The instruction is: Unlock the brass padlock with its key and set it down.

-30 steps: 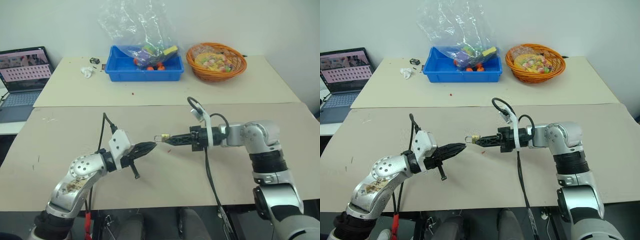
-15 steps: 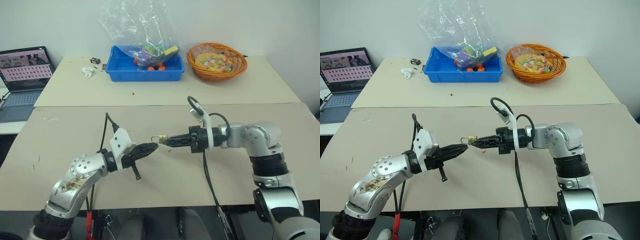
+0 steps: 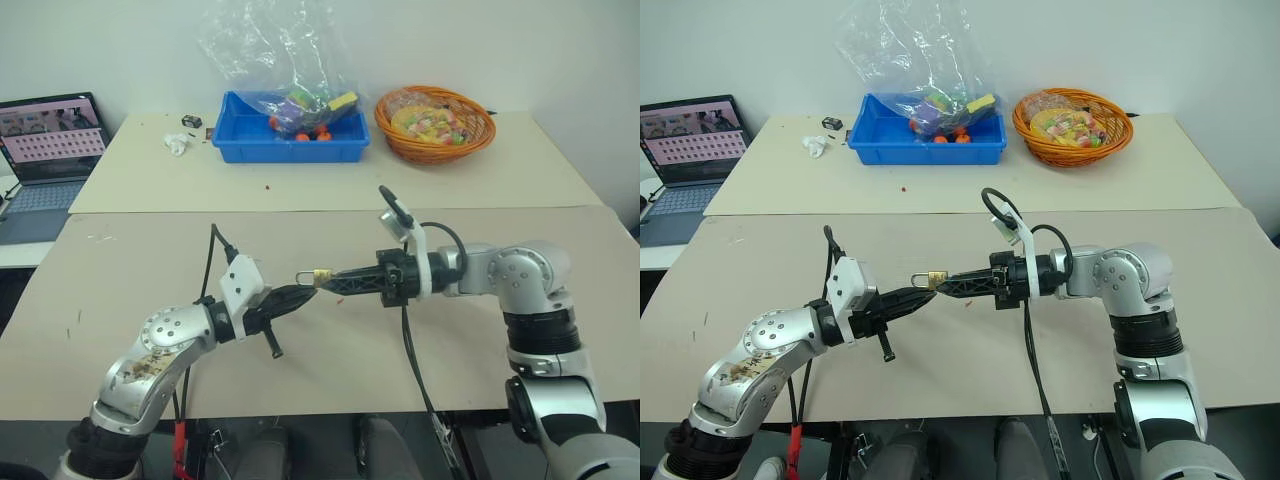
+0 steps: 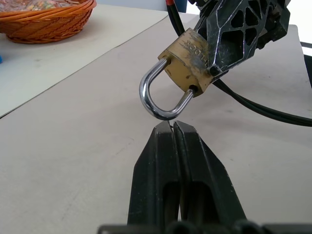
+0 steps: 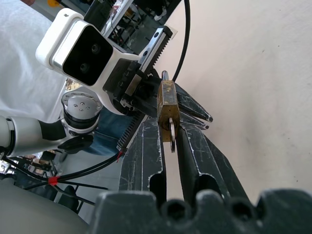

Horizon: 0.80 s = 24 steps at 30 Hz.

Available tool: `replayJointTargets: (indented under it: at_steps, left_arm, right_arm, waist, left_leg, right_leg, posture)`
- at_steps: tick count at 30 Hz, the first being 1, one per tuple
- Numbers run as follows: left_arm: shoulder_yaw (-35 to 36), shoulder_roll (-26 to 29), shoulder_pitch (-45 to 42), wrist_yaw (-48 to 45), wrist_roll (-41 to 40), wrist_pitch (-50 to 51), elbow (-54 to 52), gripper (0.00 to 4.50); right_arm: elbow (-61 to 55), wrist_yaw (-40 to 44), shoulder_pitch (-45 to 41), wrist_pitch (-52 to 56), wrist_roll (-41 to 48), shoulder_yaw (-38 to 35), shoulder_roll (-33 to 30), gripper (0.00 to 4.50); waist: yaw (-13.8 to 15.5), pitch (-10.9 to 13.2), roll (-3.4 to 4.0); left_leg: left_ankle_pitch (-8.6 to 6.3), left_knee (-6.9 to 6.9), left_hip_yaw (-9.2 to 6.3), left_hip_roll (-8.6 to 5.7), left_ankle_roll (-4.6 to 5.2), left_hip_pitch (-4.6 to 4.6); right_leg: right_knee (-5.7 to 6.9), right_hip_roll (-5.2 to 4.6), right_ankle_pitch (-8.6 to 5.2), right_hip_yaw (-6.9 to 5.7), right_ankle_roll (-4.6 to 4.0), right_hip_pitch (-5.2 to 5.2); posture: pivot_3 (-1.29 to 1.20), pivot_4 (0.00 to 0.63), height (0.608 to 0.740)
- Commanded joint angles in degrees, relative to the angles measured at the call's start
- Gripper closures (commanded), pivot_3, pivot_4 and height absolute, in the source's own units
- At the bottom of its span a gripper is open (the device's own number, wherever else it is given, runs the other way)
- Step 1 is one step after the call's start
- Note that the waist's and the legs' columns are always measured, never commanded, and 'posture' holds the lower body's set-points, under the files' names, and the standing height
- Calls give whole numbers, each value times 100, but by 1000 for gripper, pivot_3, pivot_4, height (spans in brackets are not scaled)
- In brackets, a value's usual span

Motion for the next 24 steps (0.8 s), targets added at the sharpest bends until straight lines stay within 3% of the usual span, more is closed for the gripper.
replayJointTargets:
  at_steps: [1, 12, 24]
  left_arm:
    - [76, 2, -83, 11, -15, 2, -266, 4375]
    - [108, -1, -50, 75, -8, 56, -339, 4375]
    - [108, 3, -25, 100, -64, 148, -422, 4375]
  right_arm:
    - [28, -26, -88, -127, -17, -103, -12, 4498]
    - [210, 25, -74, -247, -253, 48, -37, 4498]
    - [59, 91, -85, -12, 73, -131, -78, 4498]
  waist:
    - [2, 0, 0]
    - [1, 0, 0]
    - [1, 0, 0]
  left_leg:
    - [0, 0, 0, 0, 0, 0]
    - [0, 0, 1, 0, 0, 0]
    - [0, 0, 1, 0, 0, 0]
  right_leg:
    - [0, 0, 0, 0, 0, 0]
    - [-1, 0, 0, 1, 0, 0]
    - [0, 0, 0, 1, 0, 0]
  posture:
    - [0, 150, 735]
    - [0, 150, 735]
    - [0, 150, 735]
